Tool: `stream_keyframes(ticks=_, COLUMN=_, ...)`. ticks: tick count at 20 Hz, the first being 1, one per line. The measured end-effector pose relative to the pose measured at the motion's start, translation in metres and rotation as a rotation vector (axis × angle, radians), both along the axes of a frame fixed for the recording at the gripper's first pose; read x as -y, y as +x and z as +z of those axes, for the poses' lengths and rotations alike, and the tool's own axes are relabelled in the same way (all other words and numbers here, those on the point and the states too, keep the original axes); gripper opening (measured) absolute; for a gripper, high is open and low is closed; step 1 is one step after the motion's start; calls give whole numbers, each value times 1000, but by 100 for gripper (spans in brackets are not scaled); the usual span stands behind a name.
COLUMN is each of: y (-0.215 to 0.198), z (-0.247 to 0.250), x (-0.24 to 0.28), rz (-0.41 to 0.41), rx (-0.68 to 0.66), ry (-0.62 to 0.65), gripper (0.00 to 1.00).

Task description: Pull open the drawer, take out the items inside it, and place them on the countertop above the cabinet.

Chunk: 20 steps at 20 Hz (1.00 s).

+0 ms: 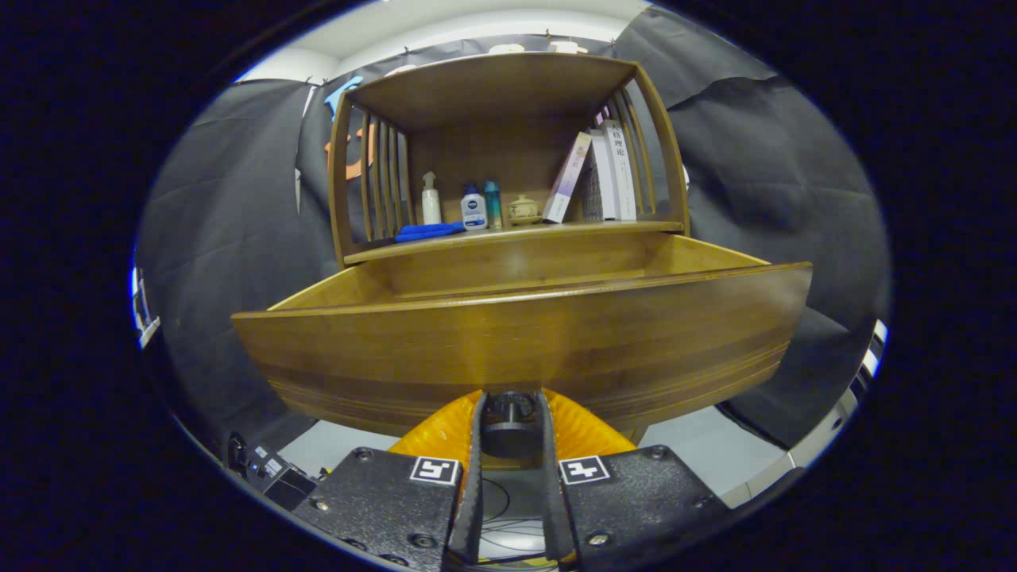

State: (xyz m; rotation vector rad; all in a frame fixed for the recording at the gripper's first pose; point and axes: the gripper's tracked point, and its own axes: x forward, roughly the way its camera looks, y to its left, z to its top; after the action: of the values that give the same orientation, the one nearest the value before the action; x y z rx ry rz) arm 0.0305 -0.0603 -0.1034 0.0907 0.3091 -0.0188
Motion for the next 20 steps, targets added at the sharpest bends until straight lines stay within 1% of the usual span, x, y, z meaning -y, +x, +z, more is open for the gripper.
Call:
stream_keyframes(ticks=4, y=-6, z=5, x=0, rz=21, rx=-27, ry=-27, gripper=33)
stream_keyframes(ticks=5, y=-8, z=21, x=3, rz=22, rx=0, ry=-30, gripper=43)
stream_keyframes(ticks=8, y=-21, z=86, x=26, rz=-5, rx=98, ry=-97, gripper=72)
stream_keyframes(ticks=10, y=-18, z=131, x=37, rz=-11, rx=145, ry=-114, gripper=92)
stream_keyframes(ticks=11, y=-14, z=150, x=41, rz=-9, rx=159, ry=-113, gripper=100)
stream_keyframes(ticks=14, y=17, z=205, x=47, rz=10, rx=177, ry=-131, gripper=100)
stream_keyframes(ticks=16, y=46, z=226, x=47, rz=27, rx=167, ry=-154, gripper=100)
stream_keyframes(ticks=19, y=96, z=239, x=40, rz=64, rx=102, ry=-200, gripper=100)
stream_keyframes(ticks=20, y=112, z=236, x=39, rz=62, rx=57, ry=-224, gripper=100)
